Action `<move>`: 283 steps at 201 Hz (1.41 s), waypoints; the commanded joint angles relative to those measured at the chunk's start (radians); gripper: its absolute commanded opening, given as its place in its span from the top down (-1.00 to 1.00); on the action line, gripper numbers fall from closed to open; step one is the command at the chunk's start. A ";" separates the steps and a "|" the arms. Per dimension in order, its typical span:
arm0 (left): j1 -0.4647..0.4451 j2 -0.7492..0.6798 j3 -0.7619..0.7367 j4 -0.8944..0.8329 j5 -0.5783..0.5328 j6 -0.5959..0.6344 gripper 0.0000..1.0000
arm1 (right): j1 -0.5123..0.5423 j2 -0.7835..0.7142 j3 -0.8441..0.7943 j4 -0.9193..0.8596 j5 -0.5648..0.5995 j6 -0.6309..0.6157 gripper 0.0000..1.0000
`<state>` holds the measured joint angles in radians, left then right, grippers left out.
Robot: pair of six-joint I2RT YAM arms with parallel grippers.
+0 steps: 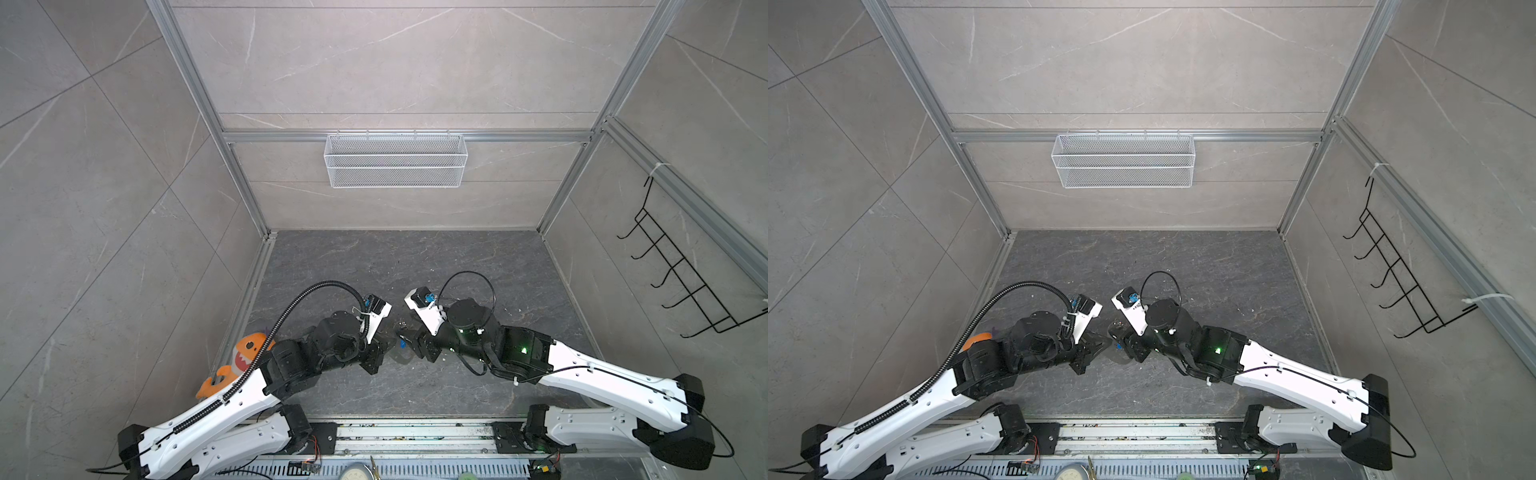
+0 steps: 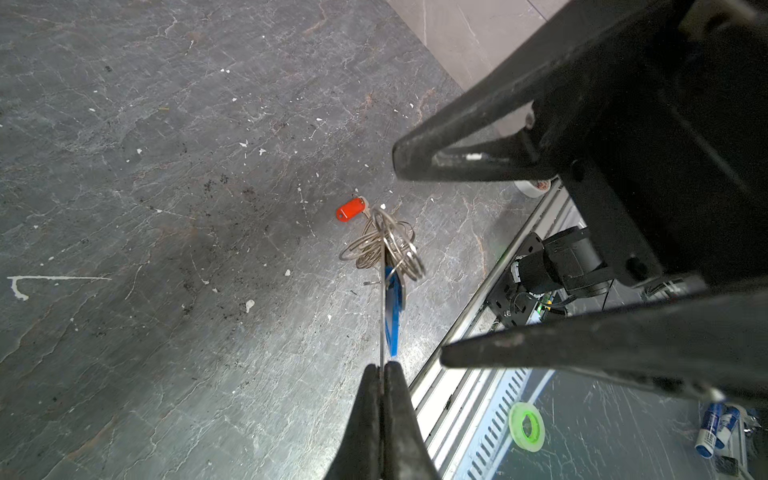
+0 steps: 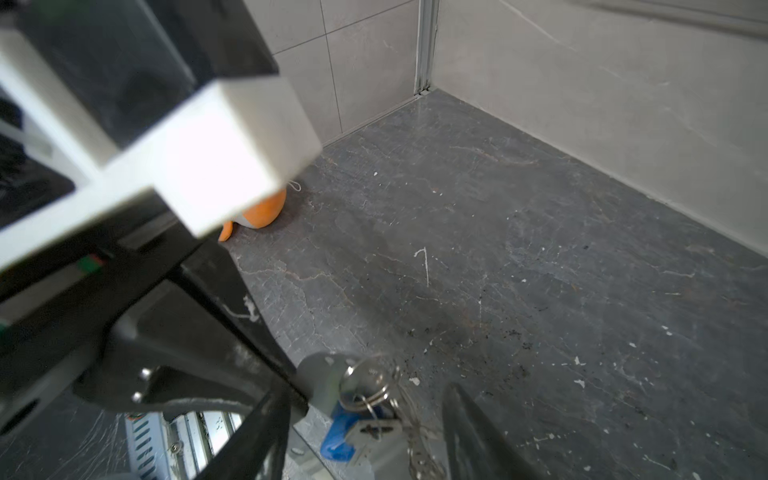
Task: Remove the keys from the keyring
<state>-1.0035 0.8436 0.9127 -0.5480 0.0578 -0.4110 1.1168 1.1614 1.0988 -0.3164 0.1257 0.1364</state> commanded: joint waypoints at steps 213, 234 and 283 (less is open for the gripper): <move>0.000 -0.051 0.043 0.004 0.015 0.006 1.00 | -0.005 -0.014 0.021 -0.035 0.044 0.017 0.85; -0.001 -0.050 0.042 0.004 0.018 0.008 1.00 | -0.013 -0.016 0.029 -0.046 0.000 0.022 0.85; -0.001 -0.054 0.042 0.005 0.024 0.014 1.00 | -0.043 -0.037 0.026 -0.047 -0.085 0.050 1.00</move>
<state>-1.0050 0.8082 0.9165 -0.5537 0.0654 -0.4160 1.0889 1.1603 1.1244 -0.3477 0.0803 0.1608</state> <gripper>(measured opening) 0.045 0.045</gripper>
